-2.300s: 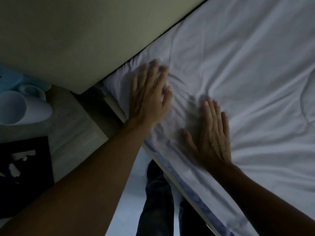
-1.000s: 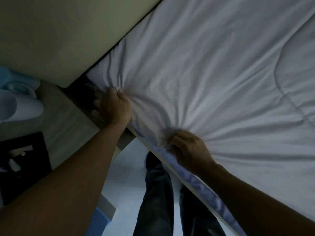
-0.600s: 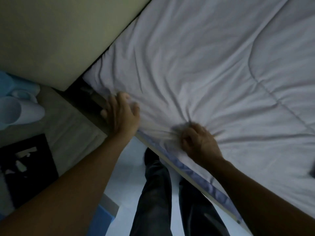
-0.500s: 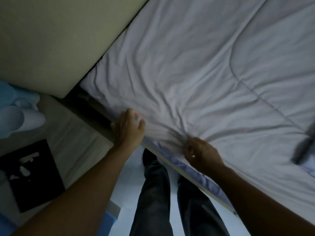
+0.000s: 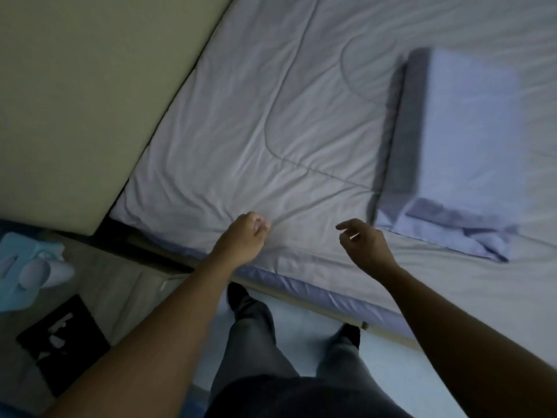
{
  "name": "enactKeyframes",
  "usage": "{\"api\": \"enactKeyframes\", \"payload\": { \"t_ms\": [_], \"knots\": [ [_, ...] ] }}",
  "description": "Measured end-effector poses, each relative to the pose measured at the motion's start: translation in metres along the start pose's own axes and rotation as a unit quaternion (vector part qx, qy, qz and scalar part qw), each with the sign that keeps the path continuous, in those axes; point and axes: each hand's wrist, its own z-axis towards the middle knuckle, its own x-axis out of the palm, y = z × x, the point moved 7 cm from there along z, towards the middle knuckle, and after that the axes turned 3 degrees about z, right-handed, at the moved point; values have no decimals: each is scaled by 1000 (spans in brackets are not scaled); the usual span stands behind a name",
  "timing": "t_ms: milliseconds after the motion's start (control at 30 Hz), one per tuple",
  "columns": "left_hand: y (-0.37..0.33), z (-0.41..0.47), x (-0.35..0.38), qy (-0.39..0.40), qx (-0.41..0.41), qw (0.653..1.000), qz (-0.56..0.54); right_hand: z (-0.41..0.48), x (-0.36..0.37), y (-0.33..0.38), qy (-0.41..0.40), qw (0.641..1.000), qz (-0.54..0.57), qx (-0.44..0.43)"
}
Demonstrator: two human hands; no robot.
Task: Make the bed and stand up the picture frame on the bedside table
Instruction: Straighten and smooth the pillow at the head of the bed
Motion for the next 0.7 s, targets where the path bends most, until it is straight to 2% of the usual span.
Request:
{"api": "enactKeyframes", "payload": {
  "t_ms": [133,367,700],
  "knots": [
    [-83,-22,37,-17,19,1000,4,-51,-70,-56,-38,997,64,18],
    [-229,-72,136,24,105,994,9,-111,-173,-153,-84,989,110,60],
    [-295,-65,192,59,113,991,37,-99,-230,-190,-126,979,142,66]
  ]
}}
